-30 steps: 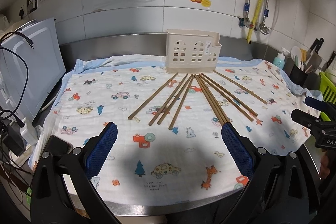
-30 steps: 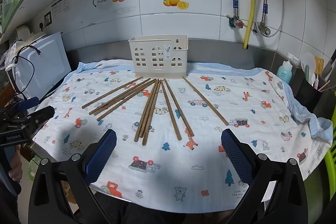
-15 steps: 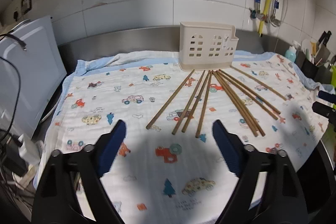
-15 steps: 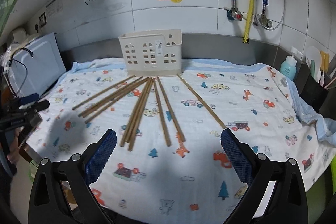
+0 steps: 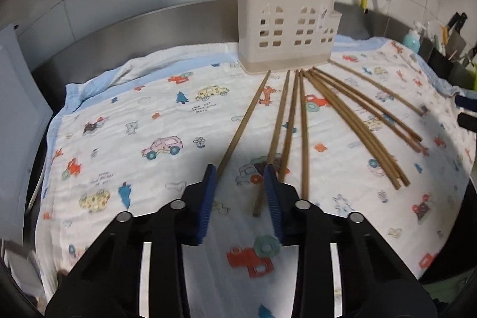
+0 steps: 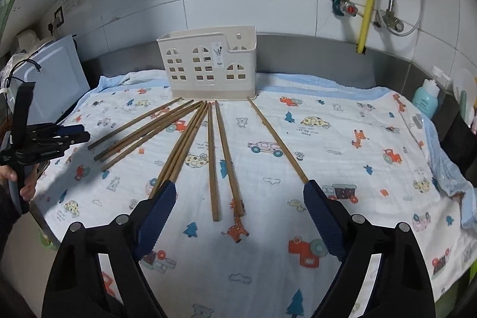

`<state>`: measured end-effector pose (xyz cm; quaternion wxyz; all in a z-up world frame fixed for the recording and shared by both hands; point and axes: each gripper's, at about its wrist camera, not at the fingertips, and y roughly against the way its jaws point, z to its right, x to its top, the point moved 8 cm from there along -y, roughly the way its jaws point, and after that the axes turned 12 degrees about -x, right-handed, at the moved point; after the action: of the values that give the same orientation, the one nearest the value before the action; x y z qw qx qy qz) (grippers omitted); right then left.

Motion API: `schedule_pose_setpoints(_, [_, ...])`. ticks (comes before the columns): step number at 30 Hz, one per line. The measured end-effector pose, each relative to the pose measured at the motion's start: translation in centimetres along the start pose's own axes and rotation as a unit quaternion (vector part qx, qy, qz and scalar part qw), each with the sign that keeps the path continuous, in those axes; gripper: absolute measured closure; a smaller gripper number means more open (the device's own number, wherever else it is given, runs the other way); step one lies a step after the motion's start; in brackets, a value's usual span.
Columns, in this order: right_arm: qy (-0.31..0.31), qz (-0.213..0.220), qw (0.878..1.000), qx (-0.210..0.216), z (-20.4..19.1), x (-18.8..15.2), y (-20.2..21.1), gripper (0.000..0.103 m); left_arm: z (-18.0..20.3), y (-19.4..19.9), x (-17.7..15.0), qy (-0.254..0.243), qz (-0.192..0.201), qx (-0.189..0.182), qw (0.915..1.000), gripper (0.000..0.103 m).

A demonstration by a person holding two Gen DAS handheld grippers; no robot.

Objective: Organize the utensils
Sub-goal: 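Move the right tool down and close it on one wooden chopstick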

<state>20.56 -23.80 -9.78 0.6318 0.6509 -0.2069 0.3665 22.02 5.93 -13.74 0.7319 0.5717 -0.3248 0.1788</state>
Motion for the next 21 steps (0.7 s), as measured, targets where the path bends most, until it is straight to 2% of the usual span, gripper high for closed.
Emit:
schedule_pose_setpoints(1, [0.000, -0.001, 1.000, 0.001, 0.2, 0.2, -0.4, 0.021, -0.2, -0.7, 0.1, -0.003, -0.006, -0.001, 1.0000, 0.077])
schedule_pose_setpoints(3, [-0.002, -0.008, 1.000, 0.010, 0.4, 0.3, -1.0, 0.032, -0.7, -1.5, 0.1, -0.006, -0.016, 0.003, 0.9999, 0.078])
schedule_pose_setpoints(13, [-0.009, -0.035, 0.999, 0.002, 3.1, 0.4, -5.1, 0.048, -2.5, -4.0, 0.0, 0.006, -0.038, 0.002, 0.9993, 0.084])
schedule_pose_setpoints(17, [0.000, -0.048, 0.999, -0.002, 3.7, 0.4, -6.7, 0.059, -2.7, -4.6, -0.1, 0.006, -0.044, 0.001, 0.9990, 0.085])
schedule_pose_setpoints(21, [0.006, -0.058, 0.998, -0.003, 4.0, 0.5, -8.3, 0.065, -2.7, -5.2, -0.2, 0.006, -0.044, -0.003, 0.9990, 0.086])
